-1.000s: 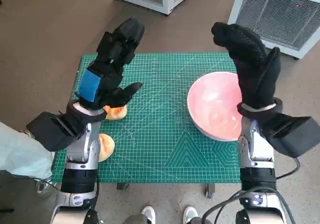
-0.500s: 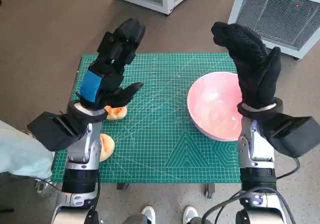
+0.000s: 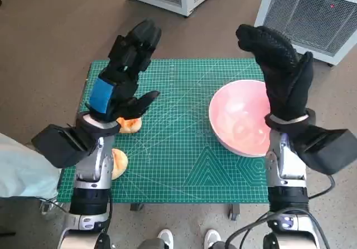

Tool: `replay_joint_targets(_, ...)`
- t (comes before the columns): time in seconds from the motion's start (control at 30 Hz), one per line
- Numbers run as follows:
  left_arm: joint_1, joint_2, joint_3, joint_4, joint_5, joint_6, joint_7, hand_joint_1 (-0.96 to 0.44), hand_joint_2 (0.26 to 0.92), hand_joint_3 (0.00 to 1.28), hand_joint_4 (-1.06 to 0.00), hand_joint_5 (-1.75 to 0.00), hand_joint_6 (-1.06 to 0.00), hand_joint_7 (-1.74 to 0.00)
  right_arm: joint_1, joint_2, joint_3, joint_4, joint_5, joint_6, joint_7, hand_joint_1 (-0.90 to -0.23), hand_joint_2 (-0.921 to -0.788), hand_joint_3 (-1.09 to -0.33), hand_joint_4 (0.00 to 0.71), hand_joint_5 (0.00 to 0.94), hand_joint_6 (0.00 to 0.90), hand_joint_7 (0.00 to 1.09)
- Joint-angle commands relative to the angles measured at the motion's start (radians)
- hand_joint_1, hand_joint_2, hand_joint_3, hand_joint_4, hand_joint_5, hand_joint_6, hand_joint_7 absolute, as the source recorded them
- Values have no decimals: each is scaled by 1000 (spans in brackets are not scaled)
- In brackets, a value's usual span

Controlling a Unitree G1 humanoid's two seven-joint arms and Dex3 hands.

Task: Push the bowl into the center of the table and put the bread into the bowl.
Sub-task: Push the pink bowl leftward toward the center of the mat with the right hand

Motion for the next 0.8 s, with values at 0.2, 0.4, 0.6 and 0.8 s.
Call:
replay_joint_targets(0.2, 8, 4, 7, -3, 6, -25, 6, -683, 921, 315, -112, -2, 1, -494, 20, -23, -15, 14, 14, 11, 23, -666, -921, -750, 223, 1, 164, 371)
replay_joint_targets(0.4, 7, 8, 11, 11, 7, -37, 6, -676, 921, 314, -112, -2, 1, -494, 0, -78, -71, 100, 64, -4, 77, -673, -921, -727, 234, 4, 187, 347)
replay_joint_targets(0.6, 11, 12, 21, 20, 0, -44, 2, -674, 921, 312, -113, -2, 1, -493, -50, -130, -147, 283, 84, -62, 88, -683, -921, -706, 239, 2, 216, 300)
replay_joint_targets(0.8, 16, 10, 28, 21, -9, -42, -2, -676, 921, 310, -114, -2, 1, -489, -94, -177, -197, 476, 25, -156, 2, -675, -921, -727, 218, 0, 208, 273)
